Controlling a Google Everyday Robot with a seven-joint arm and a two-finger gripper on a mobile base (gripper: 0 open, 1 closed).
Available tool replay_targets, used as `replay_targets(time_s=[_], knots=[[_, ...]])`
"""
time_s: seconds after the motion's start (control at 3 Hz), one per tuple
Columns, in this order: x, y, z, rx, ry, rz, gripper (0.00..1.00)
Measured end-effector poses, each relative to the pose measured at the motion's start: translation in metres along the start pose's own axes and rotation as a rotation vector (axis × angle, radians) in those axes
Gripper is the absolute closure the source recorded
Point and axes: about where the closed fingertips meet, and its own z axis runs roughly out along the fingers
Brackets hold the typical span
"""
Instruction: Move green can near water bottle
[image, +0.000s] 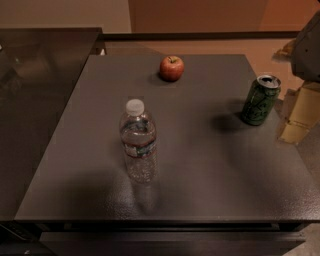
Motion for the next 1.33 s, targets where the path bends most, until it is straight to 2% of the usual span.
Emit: replay_targets(time_s=[0.33,0.67,1.33], knots=[[0.0,0.0,0.0,0.001,0.0,0.0,0.0],[0.01,-0.012,0.003,0.026,-0.049,0.044,0.0],[0.013,-0.044,-0.065,0.082,-0.221,0.151,0.0]])
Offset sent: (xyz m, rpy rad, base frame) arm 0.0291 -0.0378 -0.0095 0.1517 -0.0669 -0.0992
